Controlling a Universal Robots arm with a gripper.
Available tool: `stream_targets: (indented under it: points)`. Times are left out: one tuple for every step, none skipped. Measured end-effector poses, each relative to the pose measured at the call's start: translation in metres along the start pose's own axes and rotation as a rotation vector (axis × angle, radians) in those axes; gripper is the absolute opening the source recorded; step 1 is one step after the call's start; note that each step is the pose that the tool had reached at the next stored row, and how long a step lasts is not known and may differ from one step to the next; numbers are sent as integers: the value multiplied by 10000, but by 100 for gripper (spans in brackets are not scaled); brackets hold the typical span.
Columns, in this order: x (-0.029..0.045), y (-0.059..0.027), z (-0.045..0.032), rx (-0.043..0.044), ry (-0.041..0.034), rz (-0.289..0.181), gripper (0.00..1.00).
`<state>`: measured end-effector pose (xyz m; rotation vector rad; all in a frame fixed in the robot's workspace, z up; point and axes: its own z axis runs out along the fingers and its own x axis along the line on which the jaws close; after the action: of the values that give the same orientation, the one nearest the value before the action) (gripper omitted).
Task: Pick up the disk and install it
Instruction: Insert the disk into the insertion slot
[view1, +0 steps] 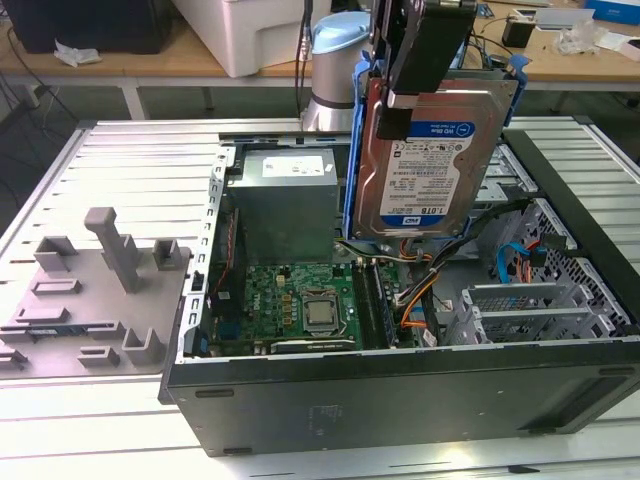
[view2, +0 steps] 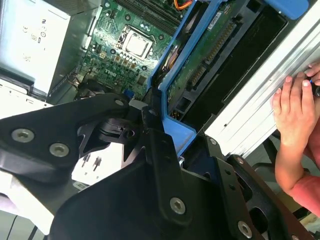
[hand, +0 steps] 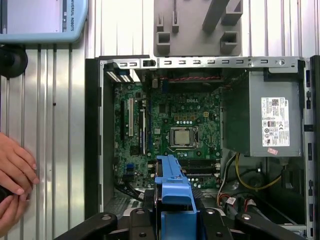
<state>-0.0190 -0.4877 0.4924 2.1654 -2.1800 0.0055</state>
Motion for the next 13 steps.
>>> stream_targets:
  points:
    - [0,0,0,0,0,0,37]
    - [0,-8,0,2,0,-6,37]
    - [0,-19,-1,9,1,-23,37]
    - [0,-27,-1,16,1,-39,37]
    - [0,-41,-1,27,-2,-70,37]
    - [1,-51,-4,35,-3,-96,37]
    - [4,-61,-6,44,-8,-122,37]
    - [12,-72,-8,57,-18,-157,37]
    - [19,-79,-12,70,-32,-184,37]
    - [27,-86,-17,90,-54,-213,37]
    - [34,-93,-22,109,-76,-241,37]
    - [43,-101,-28,132,-102,-275,37]
    - [49,-108,-31,148,-121,-305,37]
